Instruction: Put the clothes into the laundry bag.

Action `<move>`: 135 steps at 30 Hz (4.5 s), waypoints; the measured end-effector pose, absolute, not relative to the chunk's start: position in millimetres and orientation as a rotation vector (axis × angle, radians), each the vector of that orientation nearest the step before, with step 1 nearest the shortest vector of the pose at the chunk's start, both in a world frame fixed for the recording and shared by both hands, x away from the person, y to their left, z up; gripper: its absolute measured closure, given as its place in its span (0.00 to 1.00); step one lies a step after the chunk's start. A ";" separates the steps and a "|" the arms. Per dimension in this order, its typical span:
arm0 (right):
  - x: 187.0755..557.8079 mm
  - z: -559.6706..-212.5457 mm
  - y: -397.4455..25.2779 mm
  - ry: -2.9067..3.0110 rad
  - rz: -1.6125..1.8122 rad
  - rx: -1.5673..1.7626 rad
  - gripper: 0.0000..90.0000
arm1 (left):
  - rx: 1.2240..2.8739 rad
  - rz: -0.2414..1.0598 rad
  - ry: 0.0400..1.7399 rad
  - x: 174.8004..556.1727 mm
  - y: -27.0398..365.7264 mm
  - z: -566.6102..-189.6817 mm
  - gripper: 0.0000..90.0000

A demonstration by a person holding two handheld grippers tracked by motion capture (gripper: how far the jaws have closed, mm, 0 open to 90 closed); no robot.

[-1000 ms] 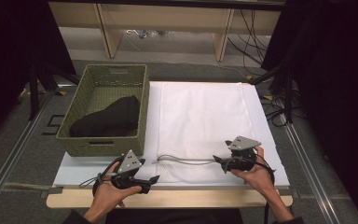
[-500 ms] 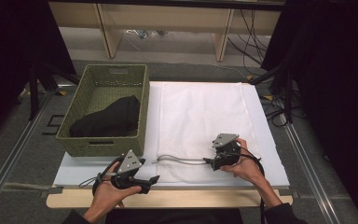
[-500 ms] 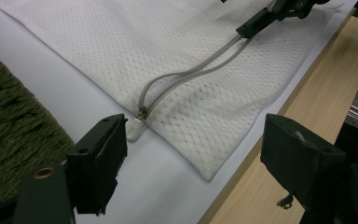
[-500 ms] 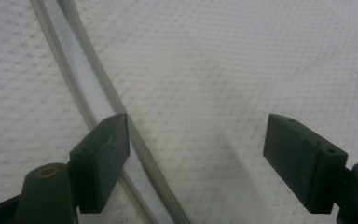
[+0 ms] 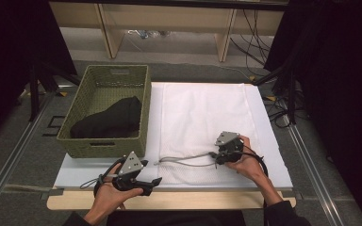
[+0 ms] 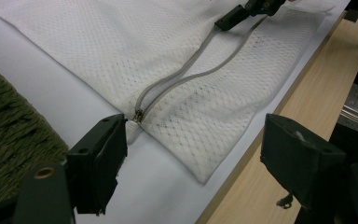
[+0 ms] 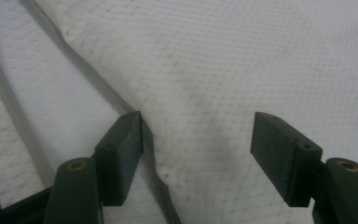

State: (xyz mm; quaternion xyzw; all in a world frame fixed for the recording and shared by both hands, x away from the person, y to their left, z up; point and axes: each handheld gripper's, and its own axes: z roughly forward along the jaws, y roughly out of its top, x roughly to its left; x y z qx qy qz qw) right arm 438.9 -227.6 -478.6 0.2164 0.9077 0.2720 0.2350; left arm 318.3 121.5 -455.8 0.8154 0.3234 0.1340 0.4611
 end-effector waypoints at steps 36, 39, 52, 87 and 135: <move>457.6 -463.2 -226.1 2.523 0.819 0.541 0.99 | 2.013 0.346 0.808 318.7 123.8 -452.6 0.25; 456.8 -459.5 -226.3 2.507 0.843 0.588 0.99 | 2.041 0.367 0.797 320.6 129.3 -448.4 0.25; 464.5 -440.7 -225.2 2.482 0.850 0.562 0.99 | 2.024 0.414 0.818 324.2 137.3 -426.2 0.25; 479.1 -402.9 -226.9 2.455 0.903 0.490 0.99 | 2.062 0.520 0.997 409.7 194.4 -350.9 0.24; 479.7 -408.0 -224.1 2.482 0.899 0.489 0.99 | 2.500 0.349 0.979 537.6 235.6 -442.8 0.00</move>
